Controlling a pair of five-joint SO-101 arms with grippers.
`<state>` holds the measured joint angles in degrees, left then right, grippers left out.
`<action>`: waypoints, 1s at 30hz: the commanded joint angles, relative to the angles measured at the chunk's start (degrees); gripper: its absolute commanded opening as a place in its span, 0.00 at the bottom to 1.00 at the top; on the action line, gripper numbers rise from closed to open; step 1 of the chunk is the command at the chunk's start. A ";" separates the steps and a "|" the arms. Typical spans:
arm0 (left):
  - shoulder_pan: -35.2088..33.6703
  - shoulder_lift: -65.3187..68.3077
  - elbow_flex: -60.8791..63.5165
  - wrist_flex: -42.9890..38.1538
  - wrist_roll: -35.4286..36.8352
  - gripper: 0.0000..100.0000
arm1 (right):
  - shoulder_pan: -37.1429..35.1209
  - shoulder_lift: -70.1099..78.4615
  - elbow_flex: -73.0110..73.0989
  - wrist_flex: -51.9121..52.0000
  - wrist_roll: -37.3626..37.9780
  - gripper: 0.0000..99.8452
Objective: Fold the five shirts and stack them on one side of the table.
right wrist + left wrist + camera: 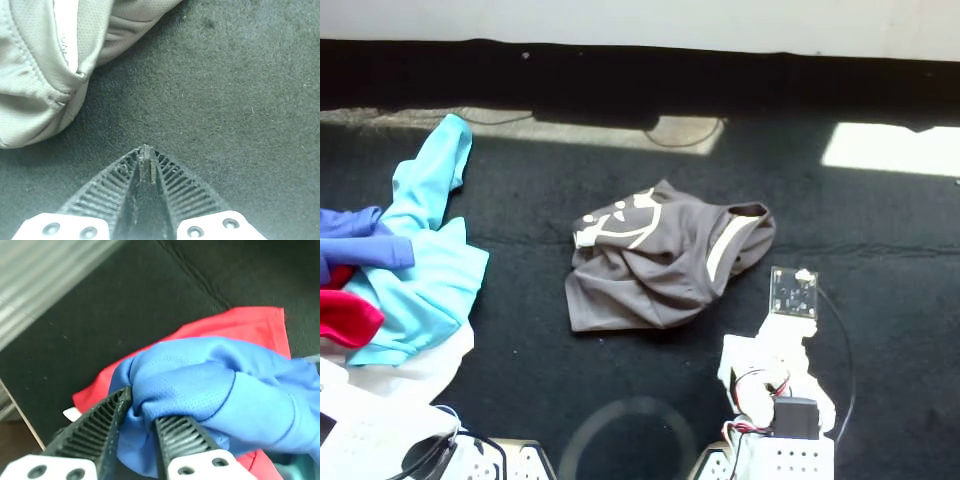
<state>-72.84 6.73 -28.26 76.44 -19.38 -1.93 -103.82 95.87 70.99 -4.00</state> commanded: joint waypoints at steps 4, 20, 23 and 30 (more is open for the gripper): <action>-1.36 -3.74 2.95 1.93 -0.44 0.28 | -0.31 -0.22 7.43 0.13 -0.26 0.01; 13.41 -14.81 -10.33 25.93 -0.18 0.26 | -0.40 -0.22 7.52 -17.27 19.87 0.01; 19.91 -23.69 0.48 25.93 -0.18 0.26 | -0.40 -0.22 7.43 -18.51 26.55 0.01; 32.92 -47.43 27.30 25.67 -3.78 0.26 | -9.36 0.75 5.05 -19.12 27.96 0.06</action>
<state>-43.30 -31.69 -9.98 101.93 -20.70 -6.51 -103.56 95.87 50.95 22.99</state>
